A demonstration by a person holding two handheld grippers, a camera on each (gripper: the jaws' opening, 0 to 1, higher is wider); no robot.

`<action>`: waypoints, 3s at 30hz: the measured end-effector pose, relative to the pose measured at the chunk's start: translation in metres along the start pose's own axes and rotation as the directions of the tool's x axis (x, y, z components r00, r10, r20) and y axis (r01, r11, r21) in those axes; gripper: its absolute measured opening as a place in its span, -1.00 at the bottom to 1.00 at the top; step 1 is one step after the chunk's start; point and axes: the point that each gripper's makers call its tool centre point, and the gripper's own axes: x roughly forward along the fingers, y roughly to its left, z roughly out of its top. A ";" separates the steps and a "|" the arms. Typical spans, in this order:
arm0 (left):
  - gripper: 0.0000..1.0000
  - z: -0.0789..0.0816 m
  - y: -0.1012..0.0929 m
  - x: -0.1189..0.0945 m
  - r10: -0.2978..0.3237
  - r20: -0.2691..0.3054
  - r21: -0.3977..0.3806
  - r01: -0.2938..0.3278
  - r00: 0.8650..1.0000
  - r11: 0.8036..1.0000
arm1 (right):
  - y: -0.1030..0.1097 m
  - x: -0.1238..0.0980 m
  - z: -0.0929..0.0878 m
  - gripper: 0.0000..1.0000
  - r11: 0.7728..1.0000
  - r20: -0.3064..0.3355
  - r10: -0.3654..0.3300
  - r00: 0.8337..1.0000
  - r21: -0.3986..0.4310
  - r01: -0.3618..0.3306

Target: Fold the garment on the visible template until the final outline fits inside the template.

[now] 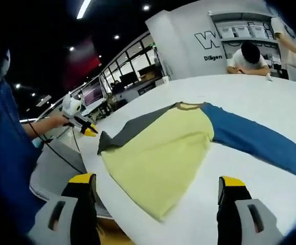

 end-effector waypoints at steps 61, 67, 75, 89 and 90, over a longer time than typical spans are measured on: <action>-0.93 0.038 -0.035 0.015 0.039 0.160 0.517 -0.117 0.986 0.848 | 0.004 0.000 0.003 0.95 0.997 0.033 0.016 0.999 0.068 -0.019; -0.98 0.067 -0.014 -0.009 0.047 0.248 0.329 -0.129 0.968 0.935 | 0.007 0.002 0.002 0.95 0.997 0.033 0.017 0.999 0.071 -0.020; -0.99 0.099 0.059 -0.045 0.157 0.336 0.109 -0.204 0.929 0.973 | 0.006 0.002 0.000 0.93 0.997 0.038 0.017 0.999 0.080 -0.020; -1.00 0.101 0.176 -0.079 0.369 0.282 -0.266 -0.297 0.886 0.917 | 0.003 -0.008 -0.003 0.96 0.994 0.048 -0.005 0.999 0.106 0.000; -1.00 0.097 0.191 -0.081 0.388 0.263 -0.274 -0.318 0.883 0.908 | 0.006 -0.008 -0.001 0.97 0.994 0.048 -0.004 0.999 0.107 -0.002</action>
